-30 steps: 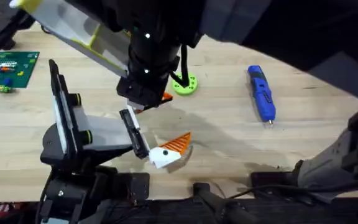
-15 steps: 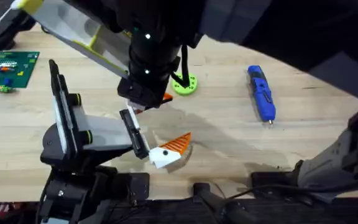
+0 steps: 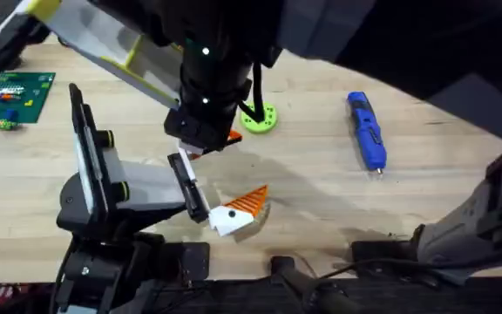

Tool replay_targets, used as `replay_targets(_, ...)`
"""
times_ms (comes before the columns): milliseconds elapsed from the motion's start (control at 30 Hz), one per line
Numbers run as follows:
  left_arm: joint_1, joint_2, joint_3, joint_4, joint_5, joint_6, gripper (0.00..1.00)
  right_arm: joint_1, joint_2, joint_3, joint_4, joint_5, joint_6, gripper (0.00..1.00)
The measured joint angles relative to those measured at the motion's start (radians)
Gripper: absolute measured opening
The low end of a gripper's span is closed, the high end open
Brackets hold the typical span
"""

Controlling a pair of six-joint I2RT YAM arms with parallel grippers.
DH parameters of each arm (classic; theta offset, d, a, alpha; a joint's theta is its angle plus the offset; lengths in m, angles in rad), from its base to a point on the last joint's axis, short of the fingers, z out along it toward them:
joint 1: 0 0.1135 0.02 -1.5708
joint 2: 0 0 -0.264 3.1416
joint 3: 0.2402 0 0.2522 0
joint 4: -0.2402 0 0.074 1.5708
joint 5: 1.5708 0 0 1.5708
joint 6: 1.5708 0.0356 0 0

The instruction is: Pick up the gripper from the table and insert it into the empty holder that is missing its gripper. Then pick up a screw, insert it into the mounting hole, and use the screwdriver to tighten it. Finally, clean up the table by picking up the vegetable and placing it into the bucket.

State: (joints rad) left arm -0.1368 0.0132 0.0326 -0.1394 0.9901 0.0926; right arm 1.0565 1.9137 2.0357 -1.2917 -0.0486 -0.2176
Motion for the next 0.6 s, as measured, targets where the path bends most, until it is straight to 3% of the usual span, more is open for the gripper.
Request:
replay_targets(267,0.0,0.0,0.0,0.0,0.0,0.0,0.986,0.0,0.0,0.0,-0.003,0.0,0.0,0.047)
replay_targets(333,0.0,0.0,0.0,0.0,-0.003,-0.001,0.986,0.001,0.0,0.0,-0.008,-0.001,0.0,0.257)
replay_targets(467,0.0,0.0,0.0,0.0,-0.004,-0.002,0.986,0.002,0.0,0.0,-0.016,0.012,-0.004,0.858)
replay_targets(500,0.001,0.0,0.0,0.0,-0.004,-0.002,0.986,-0.003,0.0,0.0,-0.018,0.017,-0.006,0.952)
replay_targets(600,0.001,0.0,0.0,0.0,-0.006,-0.002,0.986,-0.009,0.0,0.001,-0.018,0.019,-0.008,0.995)
